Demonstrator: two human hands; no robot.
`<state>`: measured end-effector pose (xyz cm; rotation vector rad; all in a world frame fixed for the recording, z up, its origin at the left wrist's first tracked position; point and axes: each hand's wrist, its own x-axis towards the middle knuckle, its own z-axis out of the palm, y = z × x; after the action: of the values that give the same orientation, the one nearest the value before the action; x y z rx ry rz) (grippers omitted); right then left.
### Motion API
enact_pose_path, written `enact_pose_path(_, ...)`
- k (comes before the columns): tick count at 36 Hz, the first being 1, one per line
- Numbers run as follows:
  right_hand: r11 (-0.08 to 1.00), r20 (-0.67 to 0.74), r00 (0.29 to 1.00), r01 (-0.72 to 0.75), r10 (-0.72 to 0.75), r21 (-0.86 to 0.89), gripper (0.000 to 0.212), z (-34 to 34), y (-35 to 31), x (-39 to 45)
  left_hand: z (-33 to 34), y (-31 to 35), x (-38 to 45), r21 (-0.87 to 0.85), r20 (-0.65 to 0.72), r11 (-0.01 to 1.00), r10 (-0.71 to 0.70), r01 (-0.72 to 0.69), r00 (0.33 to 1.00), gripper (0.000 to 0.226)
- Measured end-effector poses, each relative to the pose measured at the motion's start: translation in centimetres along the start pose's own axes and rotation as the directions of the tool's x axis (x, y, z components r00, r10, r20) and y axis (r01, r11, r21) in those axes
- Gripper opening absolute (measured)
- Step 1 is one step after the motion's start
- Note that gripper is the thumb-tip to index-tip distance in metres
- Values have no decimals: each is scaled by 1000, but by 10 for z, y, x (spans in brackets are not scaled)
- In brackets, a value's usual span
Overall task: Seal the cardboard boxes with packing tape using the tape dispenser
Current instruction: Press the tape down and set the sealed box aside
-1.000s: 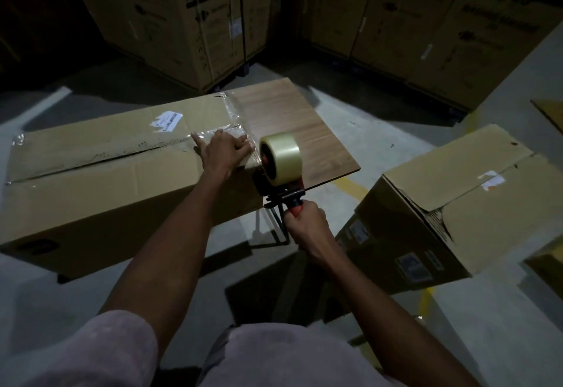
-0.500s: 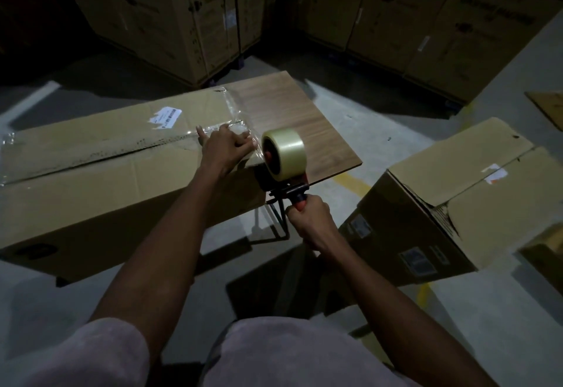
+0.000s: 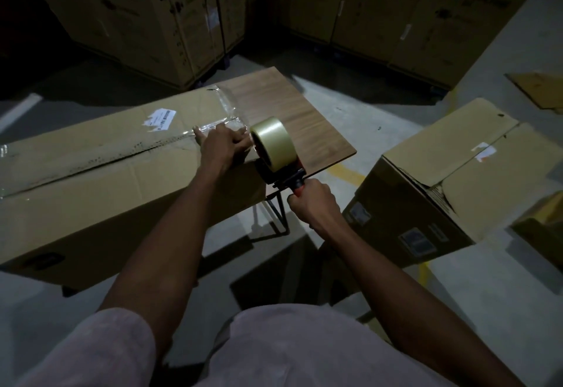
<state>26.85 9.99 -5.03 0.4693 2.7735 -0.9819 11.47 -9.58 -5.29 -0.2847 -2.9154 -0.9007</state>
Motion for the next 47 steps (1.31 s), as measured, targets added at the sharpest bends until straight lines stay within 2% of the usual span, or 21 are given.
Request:
enact_pose_path(7, 999, 14, 999, -46, 45, 23, 11, -1, -4, -12, 2, -1, -1, 48, 0, 999, -19, 19, 1000, 34)
enact_pose_path(11, 970, 125, 984, -151, 129, 191, 12, -6, -3, -13, 2, 0, -2, 106, -7, 994, -23, 24, 1000, 36)
enact_pose_path(13, 963, 133, 981, -169, 143, 212, 10, -9, -5, -13, 2, 0, -1, 91, -9, 996, -22, 22, 1000, 36)
enact_pose_path(15, 980, 77, 990, -128, 117, 152, 8, -9, -9, -13, 4, -2, 0, 76, -40, 997, -19, 22, 999, 30)
enact_pose_path(17, 996, 12, 997, -75, 74, 39, 13, -7, -15, -15, 6, -1, -2, -25, -83, 999, -34, 32, 996, 21)
enact_pose_path(19, 998, -34, 998, -52, 51, -39, 14, -5, -20, -17, 7, 0, -2, -161, -81, 980, -130, 116, 988, 27)
enact_pose_path(20, 997, -48, 998, -53, 50, -64, 15, -4, -22, -18, 6, 0, -1, -160, -68, 977, -152, 140, 986, 30)
enact_pose_path(22, 994, -47, 997, -61, 57, -91, 17, -5, -25, -20, 5, 0, -2, -39, -38, 991, -133, 131, 990, 26)
enact_pose_path(28, 989, 41, 990, -134, 132, 56, 5, -14, -23, -25, 6, 1, -2, 43, -20, 998, -52, 53, 998, 28)
enact_pose_path(30, 994, 5, 994, -108, 109, -28, 9, -15, -25, -23, 3, 5, -3, 22, 8, 997, -68, 68, 998, 25)
enact_pose_path(34, 971, -143, 989, 6, -41, -239, 13, -2, -25, -22, -1, 3, -2, 213, 24, 973, -92, 85, 995, 22)
enact_pose_path(36, 965, -81, 997, -4, -17, -261, 7, 5, -7, -25, 0, -1, -1, 189, 0, 979, -81, 80, 997, 36)
enact_pose_path(39, 979, 12, 994, -105, 109, -174, 6, 16, 39, -41, 0, -5, -1, 93, -3, 994, -54, 54, 999, 41)
enact_pose_path(42, 983, -60, 982, -182, 181, -11, 13, 15, 62, -51, -2, -1, 3, 85, 11, 996, -35, 34, 999, 40)
enact_pose_path(45, 986, -90, 983, -156, 161, 61, 33, 7, 59, -42, 0, 3, 0, 123, 0, 992, -16, 16, 1000, 38)
enact_pose_path(47, 986, -87, 986, -136, 145, 100, 36, 5, 52, -35, 0, 4, -3, 141, 14, 990, 3, -5, 1000, 43)
